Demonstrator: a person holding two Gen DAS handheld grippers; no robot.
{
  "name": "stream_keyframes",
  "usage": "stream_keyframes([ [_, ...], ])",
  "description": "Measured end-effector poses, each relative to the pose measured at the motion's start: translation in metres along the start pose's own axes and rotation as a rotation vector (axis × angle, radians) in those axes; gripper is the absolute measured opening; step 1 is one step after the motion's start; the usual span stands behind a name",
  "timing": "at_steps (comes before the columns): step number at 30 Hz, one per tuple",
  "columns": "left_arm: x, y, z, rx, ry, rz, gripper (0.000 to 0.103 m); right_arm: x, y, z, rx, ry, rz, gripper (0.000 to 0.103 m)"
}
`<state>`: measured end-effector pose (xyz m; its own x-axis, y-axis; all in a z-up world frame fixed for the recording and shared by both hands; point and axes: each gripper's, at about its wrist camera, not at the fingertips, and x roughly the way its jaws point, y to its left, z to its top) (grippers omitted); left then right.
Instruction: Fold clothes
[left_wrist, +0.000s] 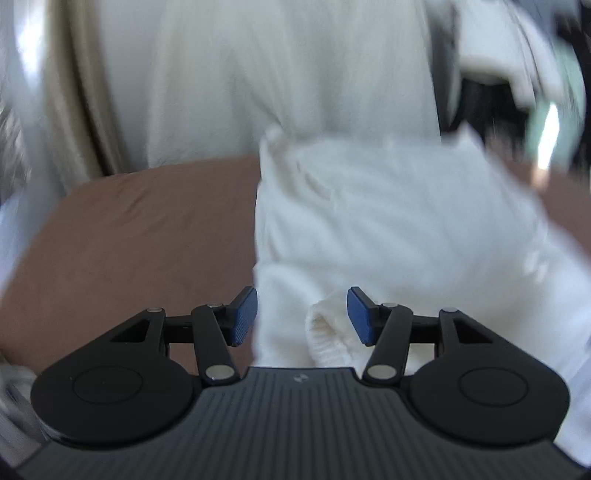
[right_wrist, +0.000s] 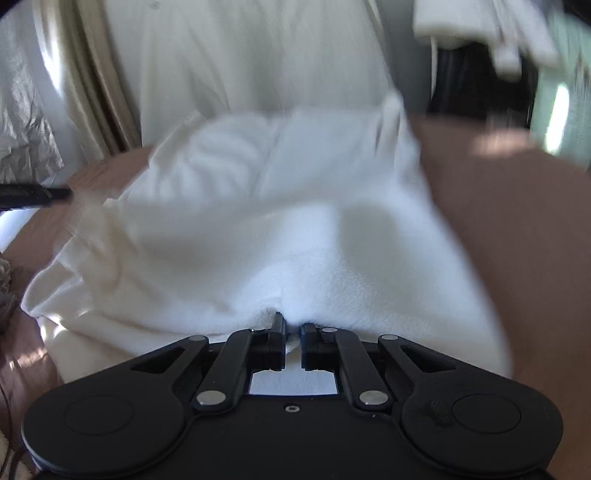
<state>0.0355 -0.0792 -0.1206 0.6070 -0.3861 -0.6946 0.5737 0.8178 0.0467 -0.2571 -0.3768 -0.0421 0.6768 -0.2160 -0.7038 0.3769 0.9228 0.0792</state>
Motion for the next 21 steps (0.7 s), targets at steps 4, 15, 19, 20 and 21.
stream_keyframes([
  [4, 0.009, 0.029, -0.003, -0.107, 0.078, -0.054, 0.053, 0.021, -0.016, -0.003, 0.047, 0.183, -0.066, 0.009],
  [15, 0.024, -0.013, -0.009, -0.111, 0.143, -0.34, 0.061, -0.008, 0.025, 0.05, -0.268, 0.221, 0.158, 0.041],
  [19, 0.055, -0.043, -0.021, 0.024, 0.253, -0.261, 0.037, 0.008, 0.024, 0.05, -0.223, 0.175, 0.182, 0.045],
  [20, 0.055, -0.048, -0.023, 0.074, 0.258, -0.214, 0.035, 0.017, 0.022, 0.046, -0.221, 0.178, 0.151, 0.045],
  [21, 0.053, -0.049, -0.024, 0.085, 0.262, -0.207, 0.034, 0.03, 0.02, 0.037, -0.253, 0.214, 0.102, 0.045],
])
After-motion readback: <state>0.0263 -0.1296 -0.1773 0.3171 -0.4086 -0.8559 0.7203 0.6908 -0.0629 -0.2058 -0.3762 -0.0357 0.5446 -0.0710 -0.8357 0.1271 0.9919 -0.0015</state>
